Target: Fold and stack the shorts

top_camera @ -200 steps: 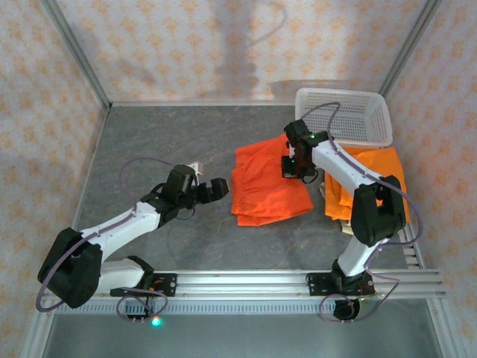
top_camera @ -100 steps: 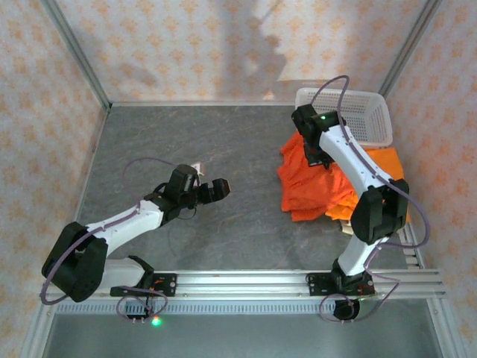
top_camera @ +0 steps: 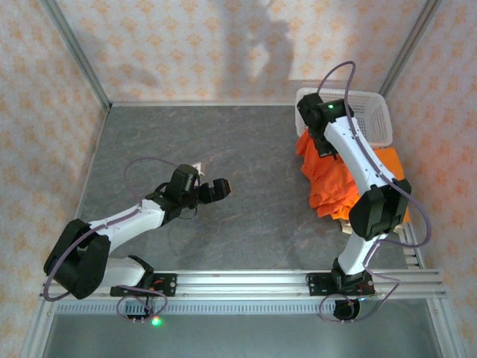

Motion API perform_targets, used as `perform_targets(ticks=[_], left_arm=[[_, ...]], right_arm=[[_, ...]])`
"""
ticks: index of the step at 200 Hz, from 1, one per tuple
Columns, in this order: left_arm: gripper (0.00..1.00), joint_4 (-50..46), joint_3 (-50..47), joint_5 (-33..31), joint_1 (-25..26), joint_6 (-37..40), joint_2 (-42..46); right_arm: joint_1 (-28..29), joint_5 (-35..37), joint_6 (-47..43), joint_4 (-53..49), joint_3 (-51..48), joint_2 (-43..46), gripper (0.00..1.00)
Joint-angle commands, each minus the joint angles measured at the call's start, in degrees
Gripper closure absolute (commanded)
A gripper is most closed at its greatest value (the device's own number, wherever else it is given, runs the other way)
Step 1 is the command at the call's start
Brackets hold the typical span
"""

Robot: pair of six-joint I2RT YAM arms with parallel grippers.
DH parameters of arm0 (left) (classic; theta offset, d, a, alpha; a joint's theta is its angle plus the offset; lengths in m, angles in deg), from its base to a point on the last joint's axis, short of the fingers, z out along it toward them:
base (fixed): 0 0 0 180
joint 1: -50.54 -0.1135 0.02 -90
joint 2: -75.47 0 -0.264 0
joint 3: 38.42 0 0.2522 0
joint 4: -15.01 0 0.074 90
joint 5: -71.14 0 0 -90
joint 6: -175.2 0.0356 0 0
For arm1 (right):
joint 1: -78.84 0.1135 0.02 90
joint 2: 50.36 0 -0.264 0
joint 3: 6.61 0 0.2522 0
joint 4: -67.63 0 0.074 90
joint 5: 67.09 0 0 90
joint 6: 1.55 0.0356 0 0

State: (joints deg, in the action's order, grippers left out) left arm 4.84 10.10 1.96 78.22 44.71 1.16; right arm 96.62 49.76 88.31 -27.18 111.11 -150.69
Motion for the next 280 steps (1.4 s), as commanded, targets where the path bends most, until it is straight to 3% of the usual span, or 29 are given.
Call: perform_targets(ticks=[1, 54, 110, 280], left_arm=[[0.00, 1.32, -0.05, 0.22, -0.36, -0.06, -0.15], [0.00, 1.24, 0.17, 0.16, -0.35, -0.12, -0.42], [0.00, 0.98, 0.11, 0.12, -0.43, -0.09, -0.50], [0.00, 1.47, 1.80, 1.24, -0.35, 0.16, -3.54]], right_arm=[[-0.24, 2.50, -0.23, -3.24, 3.85, 2.88, 1.00], [-1.22, 4.23, -0.84, -5.23, 7.14, 4.99, 1.00], [-7.12, 7.47, -2.95, -4.96, 6.37, 5.88, 1.00], [-16.04, 23.46, -15.80, 17.25, -14.44, 2.20, 0.94]])
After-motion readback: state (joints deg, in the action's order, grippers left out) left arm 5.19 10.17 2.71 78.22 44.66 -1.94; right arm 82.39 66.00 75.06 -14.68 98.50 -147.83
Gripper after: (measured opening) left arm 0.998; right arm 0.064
